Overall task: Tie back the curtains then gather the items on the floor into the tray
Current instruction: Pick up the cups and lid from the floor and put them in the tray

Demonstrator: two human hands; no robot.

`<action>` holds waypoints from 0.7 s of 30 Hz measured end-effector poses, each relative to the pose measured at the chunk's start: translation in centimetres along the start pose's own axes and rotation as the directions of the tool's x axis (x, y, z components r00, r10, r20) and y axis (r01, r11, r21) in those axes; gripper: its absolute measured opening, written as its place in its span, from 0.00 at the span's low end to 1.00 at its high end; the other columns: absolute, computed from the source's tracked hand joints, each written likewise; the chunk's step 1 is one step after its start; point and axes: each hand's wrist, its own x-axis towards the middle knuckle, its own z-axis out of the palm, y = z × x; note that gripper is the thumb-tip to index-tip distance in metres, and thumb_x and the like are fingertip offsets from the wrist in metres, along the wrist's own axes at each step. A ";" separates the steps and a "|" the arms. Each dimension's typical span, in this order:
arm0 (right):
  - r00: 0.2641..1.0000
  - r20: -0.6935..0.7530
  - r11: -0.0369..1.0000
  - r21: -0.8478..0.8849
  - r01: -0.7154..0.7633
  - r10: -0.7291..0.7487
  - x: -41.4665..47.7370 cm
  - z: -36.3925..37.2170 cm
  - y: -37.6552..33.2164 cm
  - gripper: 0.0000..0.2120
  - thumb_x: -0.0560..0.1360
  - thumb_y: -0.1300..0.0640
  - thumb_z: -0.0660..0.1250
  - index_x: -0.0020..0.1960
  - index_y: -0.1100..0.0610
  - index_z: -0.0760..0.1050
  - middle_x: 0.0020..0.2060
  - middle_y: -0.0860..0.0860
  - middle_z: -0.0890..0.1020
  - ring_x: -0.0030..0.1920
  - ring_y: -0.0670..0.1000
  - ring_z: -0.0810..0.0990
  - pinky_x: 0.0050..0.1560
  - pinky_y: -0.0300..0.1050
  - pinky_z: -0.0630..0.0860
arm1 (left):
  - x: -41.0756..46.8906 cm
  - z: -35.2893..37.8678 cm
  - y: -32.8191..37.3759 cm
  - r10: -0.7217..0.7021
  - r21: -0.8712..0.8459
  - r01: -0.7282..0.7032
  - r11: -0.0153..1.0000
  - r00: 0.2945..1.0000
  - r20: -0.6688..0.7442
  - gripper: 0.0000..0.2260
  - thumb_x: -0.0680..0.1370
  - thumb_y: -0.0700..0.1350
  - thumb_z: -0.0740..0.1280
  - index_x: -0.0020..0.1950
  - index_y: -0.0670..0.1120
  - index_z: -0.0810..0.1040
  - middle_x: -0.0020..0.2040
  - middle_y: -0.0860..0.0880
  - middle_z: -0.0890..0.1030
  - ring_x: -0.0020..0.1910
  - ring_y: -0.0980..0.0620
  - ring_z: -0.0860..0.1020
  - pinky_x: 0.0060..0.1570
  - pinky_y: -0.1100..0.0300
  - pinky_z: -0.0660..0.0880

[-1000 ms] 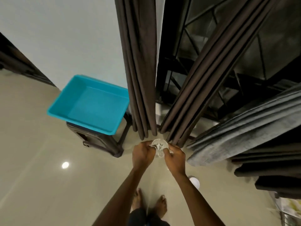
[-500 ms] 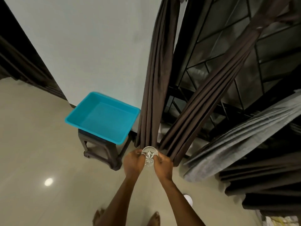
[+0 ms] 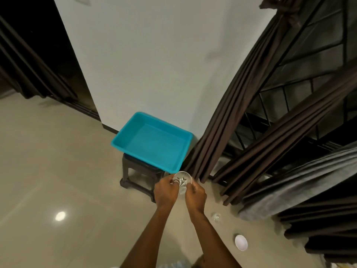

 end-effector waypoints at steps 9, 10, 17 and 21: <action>1.000 0.011 0.998 -0.060 0.023 -0.022 -0.5 4.5 -1.8 0.14 0.83 0.58 0.60 0.64 0.53 0.81 0.50 0.52 0.85 0.50 0.52 0.84 0.56 0.52 0.82 | 2.8 -2.9 -2.2 0.049 -0.036 -0.047 0.998 0.998 0.036 0.10 0.78 0.48 0.66 0.55 0.53 0.85 0.44 0.54 0.86 0.43 0.53 0.84 0.48 0.53 0.83; 1.000 0.012 0.997 -0.070 0.029 -0.029 -0.1 4.6 -2.0 0.14 0.83 0.58 0.60 0.64 0.52 0.81 0.49 0.53 0.85 0.49 0.52 0.84 0.56 0.52 0.82 | 3.2 -3.0 -2.0 0.057 -0.035 -0.056 0.998 0.998 0.041 0.10 0.78 0.46 0.66 0.56 0.52 0.85 0.45 0.54 0.86 0.44 0.53 0.84 0.48 0.53 0.83; 0.998 0.050 0.998 -0.060 0.033 -0.030 3.9 6.9 -4.1 0.13 0.82 0.59 0.60 0.60 0.54 0.82 0.48 0.50 0.85 0.49 0.50 0.83 0.52 0.44 0.79 | 8.7 -3.1 -0.8 0.066 0.037 -0.068 0.997 0.996 0.059 0.10 0.78 0.43 0.65 0.55 0.48 0.84 0.44 0.52 0.86 0.43 0.51 0.83 0.44 0.54 0.82; 0.995 0.099 0.999 -0.019 0.026 -0.024 7.5 9.0 -5.8 0.13 0.83 0.59 0.60 0.58 0.55 0.83 0.46 0.48 0.85 0.46 0.47 0.83 0.50 0.44 0.81 | 12.6 -3.0 0.4 0.061 0.059 -0.063 0.996 0.998 0.035 0.08 0.81 0.45 0.65 0.56 0.47 0.83 0.45 0.53 0.85 0.40 0.56 0.80 0.36 0.69 0.72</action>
